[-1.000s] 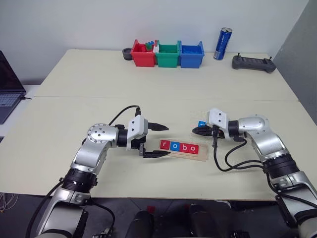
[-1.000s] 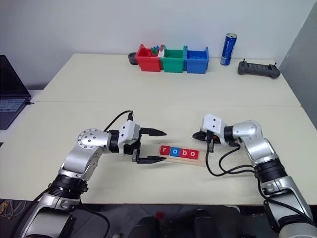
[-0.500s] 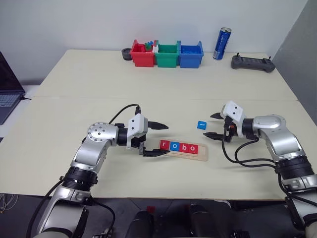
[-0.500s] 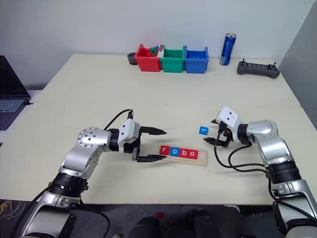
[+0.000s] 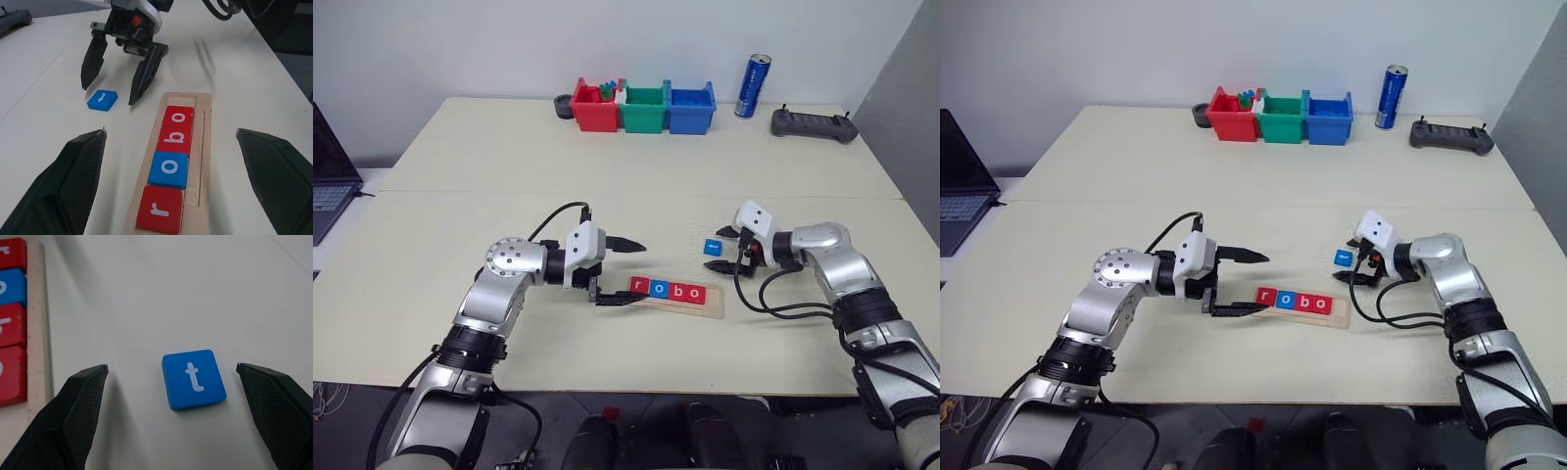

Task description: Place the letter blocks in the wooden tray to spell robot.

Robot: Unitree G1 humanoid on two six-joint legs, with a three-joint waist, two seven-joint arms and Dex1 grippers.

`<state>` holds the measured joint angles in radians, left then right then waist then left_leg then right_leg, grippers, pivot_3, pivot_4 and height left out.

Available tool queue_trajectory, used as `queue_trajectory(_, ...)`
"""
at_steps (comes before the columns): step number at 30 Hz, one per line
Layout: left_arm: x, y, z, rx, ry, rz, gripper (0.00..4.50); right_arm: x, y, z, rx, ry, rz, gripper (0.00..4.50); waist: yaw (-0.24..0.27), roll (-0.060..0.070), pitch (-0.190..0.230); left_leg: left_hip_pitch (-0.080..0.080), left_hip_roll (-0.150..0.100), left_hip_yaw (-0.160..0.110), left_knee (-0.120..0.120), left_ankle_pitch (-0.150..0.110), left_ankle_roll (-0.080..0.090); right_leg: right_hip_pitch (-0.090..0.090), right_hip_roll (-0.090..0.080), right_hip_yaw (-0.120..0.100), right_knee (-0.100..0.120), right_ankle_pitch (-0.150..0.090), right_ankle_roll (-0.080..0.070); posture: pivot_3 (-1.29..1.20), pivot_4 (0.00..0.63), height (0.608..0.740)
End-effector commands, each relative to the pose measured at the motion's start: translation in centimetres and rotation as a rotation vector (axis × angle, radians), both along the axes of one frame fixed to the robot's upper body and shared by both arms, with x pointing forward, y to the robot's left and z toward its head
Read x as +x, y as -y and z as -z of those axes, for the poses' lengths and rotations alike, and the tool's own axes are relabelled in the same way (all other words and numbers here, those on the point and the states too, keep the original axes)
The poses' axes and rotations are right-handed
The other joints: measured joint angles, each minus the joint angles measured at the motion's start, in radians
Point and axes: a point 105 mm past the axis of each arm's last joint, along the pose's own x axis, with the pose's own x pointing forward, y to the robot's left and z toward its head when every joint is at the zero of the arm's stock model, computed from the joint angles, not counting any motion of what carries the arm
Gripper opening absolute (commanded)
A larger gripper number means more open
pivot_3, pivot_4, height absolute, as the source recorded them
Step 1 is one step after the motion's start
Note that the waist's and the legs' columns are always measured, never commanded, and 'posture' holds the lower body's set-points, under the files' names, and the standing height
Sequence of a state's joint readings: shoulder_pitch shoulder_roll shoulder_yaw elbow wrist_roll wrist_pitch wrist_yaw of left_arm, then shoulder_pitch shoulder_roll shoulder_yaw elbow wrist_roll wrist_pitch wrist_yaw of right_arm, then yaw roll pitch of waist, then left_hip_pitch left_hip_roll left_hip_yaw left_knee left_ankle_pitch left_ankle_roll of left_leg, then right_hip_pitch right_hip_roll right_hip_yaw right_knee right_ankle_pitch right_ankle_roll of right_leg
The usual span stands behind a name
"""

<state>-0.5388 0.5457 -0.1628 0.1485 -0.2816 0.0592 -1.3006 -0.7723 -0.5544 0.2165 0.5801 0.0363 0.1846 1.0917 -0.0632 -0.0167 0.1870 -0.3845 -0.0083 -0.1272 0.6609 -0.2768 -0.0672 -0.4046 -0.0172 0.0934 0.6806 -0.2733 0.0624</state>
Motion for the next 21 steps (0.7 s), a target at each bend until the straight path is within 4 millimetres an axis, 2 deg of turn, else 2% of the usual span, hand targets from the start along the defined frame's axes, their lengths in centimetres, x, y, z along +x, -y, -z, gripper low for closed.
queue_trajectory(1,-0.5,0.0,-0.7,-0.003,0.032,0.013,4.50,0.8,-0.1,-0.9,-0.001,0.030,-0.007,4.48,-0.002,0.000,0.000,0.000,0.000,0.000,0.000,0.000,0.000,0.000,0.000,0.000,0.000,0.000,0.000,0.00,0.150,0.740)
queue_trajectory(7,-0.6,0.1,-0.6,-0.003,0.030,0.013,4.50,1.0,0.0,0.1,-0.004,-0.025,-0.001,4.48,-0.006,0.000,0.000,0.000,0.000,0.000,0.000,0.000,0.000,0.000,0.000,0.000,0.000,0.000,0.000,0.00,0.150,0.740)
queue_trajectory(10,-0.6,0.1,-0.7,-0.004,0.030,0.013,4.50,1.4,0.3,0.2,0.004,-0.037,0.024,3.98,-0.013,0.000,0.000,0.000,0.000,0.000,0.000,0.000,0.000,0.000,0.000,0.000,0.000,0.000,0.000,0.00,0.150,0.740)
queue_trajectory(17,-0.8,0.2,-0.5,-0.004,0.026,0.017,4.50,1.5,0.5,0.5,0.026,-0.044,0.052,1.50,-0.018,0.000,0.000,0.000,0.000,-0.001,0.000,0.000,0.000,0.000,0.000,0.000,0.001,0.000,0.000,0.00,0.150,0.740)
queue_trajectory(21,-0.8,0.4,-0.6,-0.006,0.029,0.019,4.50,2.1,1.2,0.0,0.054,-0.024,0.133,1.46,-0.019,0.000,0.000,0.000,0.000,0.000,0.000,0.000,0.000,0.000,0.000,0.000,0.001,0.000,0.000,0.00,0.150,0.740)
